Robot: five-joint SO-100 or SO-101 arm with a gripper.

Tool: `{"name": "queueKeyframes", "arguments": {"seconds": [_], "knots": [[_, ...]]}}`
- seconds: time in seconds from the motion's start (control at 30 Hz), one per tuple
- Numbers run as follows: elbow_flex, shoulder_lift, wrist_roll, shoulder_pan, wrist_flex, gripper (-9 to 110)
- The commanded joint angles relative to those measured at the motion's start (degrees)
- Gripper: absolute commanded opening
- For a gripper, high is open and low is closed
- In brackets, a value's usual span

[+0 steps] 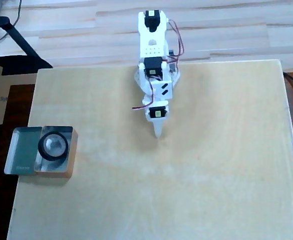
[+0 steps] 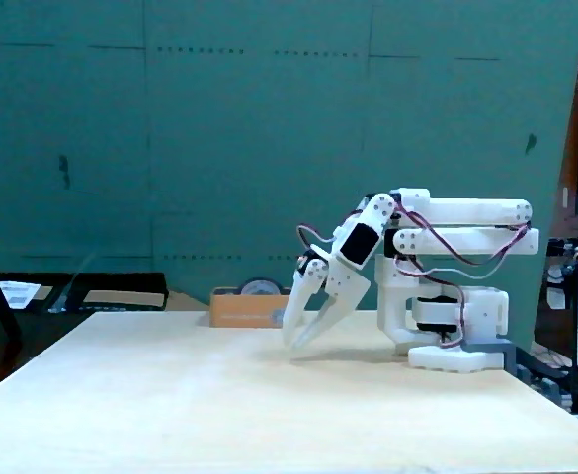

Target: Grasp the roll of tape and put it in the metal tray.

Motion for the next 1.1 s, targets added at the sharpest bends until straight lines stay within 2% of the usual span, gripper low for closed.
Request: {"name": "queueKeyframes", "arguments": {"seconds": [0.0,1.07], "knots": [[0.26,17.05,-0.44,0.0,-0.09,0],[0.26,17.05,-0.44,0.0,-0.18,0]]}}
